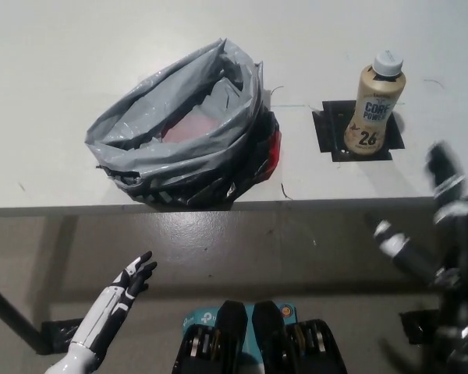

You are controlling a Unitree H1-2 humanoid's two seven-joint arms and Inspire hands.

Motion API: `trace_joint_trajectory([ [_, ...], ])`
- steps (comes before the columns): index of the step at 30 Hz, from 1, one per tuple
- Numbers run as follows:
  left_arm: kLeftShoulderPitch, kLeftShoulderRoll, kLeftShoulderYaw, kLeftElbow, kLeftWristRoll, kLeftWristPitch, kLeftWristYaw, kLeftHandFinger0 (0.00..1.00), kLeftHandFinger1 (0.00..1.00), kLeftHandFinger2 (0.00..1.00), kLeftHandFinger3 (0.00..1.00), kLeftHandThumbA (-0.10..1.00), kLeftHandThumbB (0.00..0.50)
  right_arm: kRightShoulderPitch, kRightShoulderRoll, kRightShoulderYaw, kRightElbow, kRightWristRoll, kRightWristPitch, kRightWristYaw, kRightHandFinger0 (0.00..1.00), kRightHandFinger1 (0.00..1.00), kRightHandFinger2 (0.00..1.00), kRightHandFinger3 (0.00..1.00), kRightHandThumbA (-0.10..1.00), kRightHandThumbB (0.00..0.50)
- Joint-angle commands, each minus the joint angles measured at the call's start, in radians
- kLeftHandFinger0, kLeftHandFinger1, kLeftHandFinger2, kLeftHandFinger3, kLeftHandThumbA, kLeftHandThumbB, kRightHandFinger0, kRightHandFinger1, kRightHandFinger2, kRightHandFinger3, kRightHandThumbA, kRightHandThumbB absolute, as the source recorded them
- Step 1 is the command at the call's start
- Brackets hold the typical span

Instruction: Use the right hand to pick up a bottle of protein shake and place it into a plastic bag on the left side

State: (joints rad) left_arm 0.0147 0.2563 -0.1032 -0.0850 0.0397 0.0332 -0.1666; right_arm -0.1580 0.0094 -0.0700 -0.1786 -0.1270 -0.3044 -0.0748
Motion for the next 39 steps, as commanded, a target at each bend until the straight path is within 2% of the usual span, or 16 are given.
trace_joint_trajectory([
  [1, -0.007, 0.012, -0.001, -0.034, 0.014, -0.021, -0.014, 1.0, 1.0, 1.0, 1.0, 1.0, 0.181, -0.097, -0.008, -0.057, -0.062, -0.004, 0.083, -0.056, 1.0, 1.0, 1.0, 1.0, 0.84, 0.256],
  [4, -0.009, 0.007, -0.001, -0.033, 0.011, -0.023, -0.013, 1.0, 1.0, 1.0, 1.0, 1.0, 0.179, -0.156, -0.02, -0.089, -0.051, 0.006, 0.138, -0.062, 1.0, 1.0, 1.0, 1.0, 0.88, 0.269],
  [5, -0.009, 0.007, -0.002, -0.033, 0.013, -0.024, -0.013, 1.0, 1.0, 1.0, 1.0, 1.0, 0.176, -0.194, -0.026, -0.104, -0.018, 0.013, 0.146, -0.068, 1.0, 1.0, 1.0, 1.0, 0.9, 0.29],
  [8, -0.009, 0.005, -0.001, -0.034, 0.012, -0.022, -0.013, 1.0, 1.0, 1.0, 1.0, 1.0, 0.174, -0.262, -0.04, -0.122, 0.05, 0.019, 0.16, -0.072, 1.0, 1.0, 1.0, 1.0, 0.91, 0.291],
  [9, -0.009, 0.004, 0.0, -0.035, 0.011, -0.021, -0.012, 1.0, 1.0, 1.0, 1.0, 1.0, 0.174, -0.282, -0.046, -0.125, 0.071, 0.019, 0.165, -0.072, 1.0, 1.0, 1.0, 1.0, 0.9, 0.276],
  [10, -0.008, 0.003, 0.002, -0.036, 0.01, -0.018, -0.012, 1.0, 1.0, 1.0, 1.0, 1.0, 0.18, -0.319, -0.053, -0.13, 0.114, 0.029, 0.183, -0.071, 1.0, 1.0, 1.0, 1.0, 0.82, 0.259],
  [11, -0.008, 0.003, 0.002, -0.035, 0.009, -0.017, -0.011, 1.0, 1.0, 1.0, 1.0, 1.0, 0.18, -0.333, -0.055, -0.133, 0.131, 0.034, 0.189, -0.07, 1.0, 1.0, 1.0, 1.0, 0.81, 0.258],
  [12, -0.007, 0.004, 0.001, -0.036, 0.013, -0.018, -0.011, 1.0, 1.0, 1.0, 1.0, 1.0, 0.18, -0.364, -0.062, -0.136, 0.18, 0.038, 0.204, -0.071, 1.0, 1.0, 1.0, 1.0, 0.8, 0.267],
  [15, -0.01, 0.007, -0.001, -0.037, 0.019, -0.019, -0.012, 1.0, 1.0, 1.0, 1.0, 1.0, 0.181, -0.439, -0.079, -0.139, 0.312, 0.046, 0.237, -0.068, 1.0, 1.0, 1.0, 1.0, 0.88, 0.299],
  [19, -0.013, 0.008, 0.002, -0.037, 0.017, -0.016, -0.014, 1.0, 1.0, 1.0, 1.0, 1.0, 0.188, -0.513, -0.096, -0.136, 0.437, 0.072, 0.29, -0.05, 1.0, 1.0, 1.0, 1.0, 0.97, 0.39],
  [22, -0.012, 0.01, 0.002, -0.042, 0.022, -0.012, -0.014, 1.0, 1.0, 1.0, 1.0, 1.0, 0.183, -0.558, -0.104, -0.14, 0.512, 0.099, 0.321, -0.037, 1.0, 1.0, 1.0, 1.0, 0.97, 0.441],
  [24, -0.013, 0.01, 0.003, -0.042, 0.019, -0.012, -0.016, 1.0, 1.0, 1.0, 1.0, 1.0, 0.182, -0.577, -0.111, -0.139, 0.545, 0.111, 0.333, -0.027, 1.0, 1.0, 1.0, 1.0, 0.97, 0.438],
  [29, -0.017, 0.012, 0.006, -0.035, 0.013, -0.024, -0.019, 1.0, 1.0, 1.0, 1.0, 1.0, 0.184, -0.609, -0.123, -0.12, 0.6, 0.125, 0.397, 0.002, 1.0, 1.0, 1.0, 1.0, 0.96, 0.471],
  [34, -0.02, 0.012, 0.006, -0.037, 0.015, -0.019, -0.018, 1.0, 1.0, 1.0, 1.0, 1.0, 0.197, -0.623, -0.138, -0.085, 0.673, 0.097, 0.395, -0.001, 1.0, 1.0, 1.0, 1.0, 0.96, 0.5],
  [39, -0.022, 0.014, 0.008, -0.039, 0.008, -0.018, -0.022, 1.0, 1.0, 1.0, 1.0, 1.0, 0.189, -0.648, -0.146, -0.08, 0.763, 0.107, 0.375, -0.001, 1.0, 1.0, 1.0, 1.0, 0.93, 0.5],
])
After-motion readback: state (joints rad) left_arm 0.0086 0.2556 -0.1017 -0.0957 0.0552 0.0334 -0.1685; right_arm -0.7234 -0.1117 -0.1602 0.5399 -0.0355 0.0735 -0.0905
